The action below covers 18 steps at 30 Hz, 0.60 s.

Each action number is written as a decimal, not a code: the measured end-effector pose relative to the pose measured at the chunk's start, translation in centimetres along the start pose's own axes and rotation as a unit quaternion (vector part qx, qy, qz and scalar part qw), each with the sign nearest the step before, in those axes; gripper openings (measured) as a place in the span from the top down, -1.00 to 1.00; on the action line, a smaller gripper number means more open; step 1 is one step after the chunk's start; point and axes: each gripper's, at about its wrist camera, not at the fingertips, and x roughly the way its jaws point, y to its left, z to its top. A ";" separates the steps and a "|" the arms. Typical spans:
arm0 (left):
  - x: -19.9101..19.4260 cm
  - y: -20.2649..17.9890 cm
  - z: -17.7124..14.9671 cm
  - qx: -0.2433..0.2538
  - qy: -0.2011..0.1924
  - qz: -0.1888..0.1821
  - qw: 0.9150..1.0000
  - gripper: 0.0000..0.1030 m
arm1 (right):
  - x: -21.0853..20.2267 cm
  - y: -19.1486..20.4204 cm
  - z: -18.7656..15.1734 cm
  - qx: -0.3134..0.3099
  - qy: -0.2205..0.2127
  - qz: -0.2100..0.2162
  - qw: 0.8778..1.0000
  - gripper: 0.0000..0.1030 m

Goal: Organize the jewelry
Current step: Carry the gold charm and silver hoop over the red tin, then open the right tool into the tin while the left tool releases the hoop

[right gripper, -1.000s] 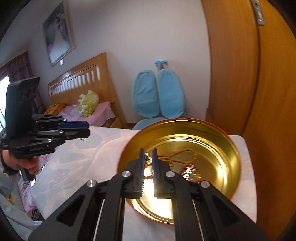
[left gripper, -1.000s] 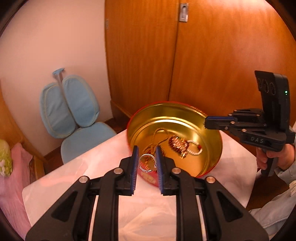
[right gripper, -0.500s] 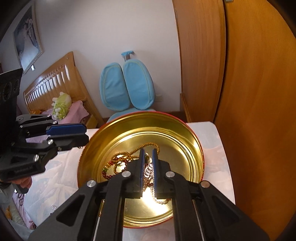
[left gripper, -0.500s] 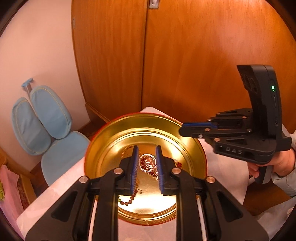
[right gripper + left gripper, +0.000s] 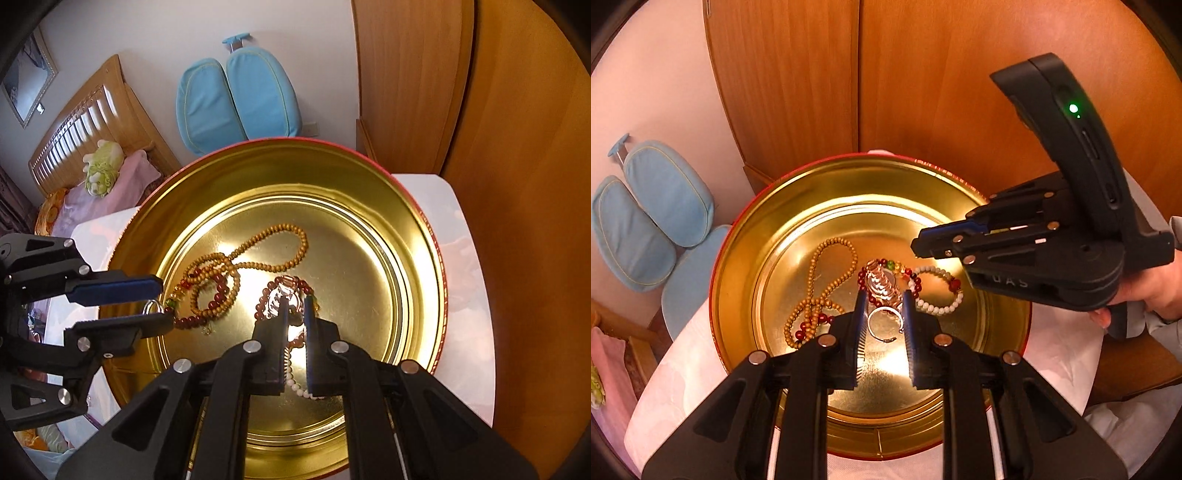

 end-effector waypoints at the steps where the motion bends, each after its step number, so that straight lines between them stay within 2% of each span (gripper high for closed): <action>1: 0.2 0.1 -0.1 0.000 0.002 0.001 1.000 0.63 | 0.1 0.0 -0.1 0.001 0.001 0.001 1.000 0.83; 9: 0.7 -0.5 -0.5 0.010 0.015 0.004 1.000 0.63 | 0.4 0.1 0.0 -0.003 0.004 0.007 1.000 0.83; 12: 0.6 -1.0 -0.6 0.024 0.013 0.014 1.000 0.63 | -0.2 0.6 0.2 -0.010 -0.015 -0.002 1.000 0.83; 13: 0.4 -1.3 -0.5 0.033 0.011 0.022 0.999 0.60 | -0.7 0.7 0.3 -0.013 -0.026 -0.005 1.000 0.75; 15: 0.2 -1.6 -0.6 0.045 0.009 0.047 0.998 -0.15 | -1.4 0.9 0.6 -0.018 -0.045 -0.007 0.999 0.14; 16: -0.1 -1.7 -0.8 0.047 0.003 0.064 0.997 -0.63 | -1.9 1.0 0.7 -0.023 -0.060 -0.017 0.998 -0.36; 17: -0.5 -1.8 -1.0 0.050 -0.006 0.069 0.996 -0.64 | -2.4 1.2 0.7 -0.028 -0.080 -0.035 0.996 -0.62; 18: -0.7 -1.8 -1.1 0.052 -0.010 0.066 0.996 -0.64 | -2.7 1.2 0.7 -0.031 -0.091 -0.051 0.994 -0.70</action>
